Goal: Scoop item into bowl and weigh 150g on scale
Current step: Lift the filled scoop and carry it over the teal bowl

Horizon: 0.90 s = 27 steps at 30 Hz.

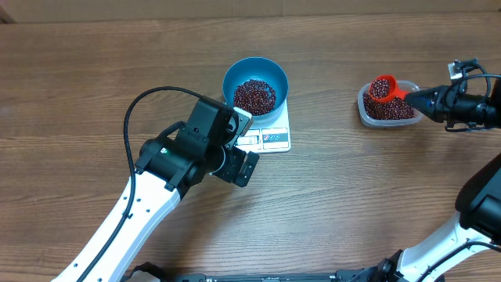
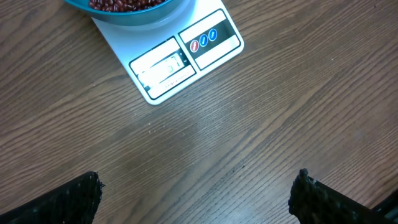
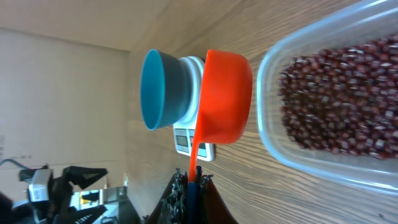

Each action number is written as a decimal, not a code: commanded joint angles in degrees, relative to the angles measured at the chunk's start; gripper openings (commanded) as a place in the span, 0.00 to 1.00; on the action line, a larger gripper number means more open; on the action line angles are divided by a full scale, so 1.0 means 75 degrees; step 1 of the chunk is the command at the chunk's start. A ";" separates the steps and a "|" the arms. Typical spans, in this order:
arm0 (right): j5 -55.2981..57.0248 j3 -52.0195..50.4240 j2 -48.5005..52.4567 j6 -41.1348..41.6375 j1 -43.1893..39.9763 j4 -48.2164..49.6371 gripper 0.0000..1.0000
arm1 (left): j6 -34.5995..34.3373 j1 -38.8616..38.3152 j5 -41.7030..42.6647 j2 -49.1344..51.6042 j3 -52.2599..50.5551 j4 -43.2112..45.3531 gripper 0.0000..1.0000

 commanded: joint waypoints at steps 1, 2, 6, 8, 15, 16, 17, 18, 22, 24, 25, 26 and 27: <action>-0.0697 -0.0032 0.0035 -0.0210 0.0289 -0.0047 0.04 | 0.0006 -0.0038 0.0102 -0.0023 0.0020 0.0012 1.00; -0.0801 -0.0032 0.0035 -0.0210 0.0405 -0.0052 0.04 | 0.0006 -0.0038 0.0102 -0.0023 0.0023 0.0012 1.00; -0.1011 -0.0015 0.0032 -0.0207 0.0947 -0.0047 0.04 | 0.0006 -0.0038 0.0102 -0.0023 0.0020 0.0012 1.00; -0.1026 0.0000 0.0032 -0.0207 0.1309 -0.0035 0.04 | 0.0006 -0.0038 0.0102 -0.0023 0.0020 0.0012 1.00; -0.1253 0.0481 0.0032 -0.0198 0.2643 0.0108 0.04 | 0.0006 -0.0038 0.0102 -0.0023 0.0020 0.0012 1.00; -0.1244 0.0609 0.0032 -0.0175 0.2818 0.0131 0.04 | 0.0006 -0.0038 0.0102 -0.0023 0.0020 0.0012 1.00; -0.1244 0.0726 0.0032 -0.0169 0.2970 0.0157 0.04 | 0.0006 -0.0038 0.0102 -0.0023 0.0020 0.0012 1.00; -0.1244 0.0880 0.0032 -0.0169 0.3136 0.0163 0.04 | 0.0006 -0.0038 0.0102 -0.0023 0.0020 0.0012 1.00; -0.1029 0.1437 0.0032 0.0079 0.3701 0.0411 0.04 | 0.0006 -0.0038 0.0102 -0.0023 0.0020 0.0012 1.00; -0.0586 0.1682 0.0032 0.0729 0.3987 0.0793 0.04 | 0.0006 -0.0038 0.0105 -0.0023 0.0020 0.0012 1.00; -0.0300 0.1801 0.0032 0.1110 0.4118 0.0991 0.04 | 0.0006 -0.0038 0.0102 -0.0023 0.0020 0.0012 1.00; -0.0006 0.1903 0.0032 0.1440 0.4258 0.1189 0.04 | 0.0006 -0.0038 0.0102 -0.0023 0.0020 0.0012 1.00; 0.0248 0.1990 0.0032 0.1658 0.4392 0.1346 0.04 | 0.0006 -0.0038 0.0102 -0.0023 0.0023 0.0012 1.00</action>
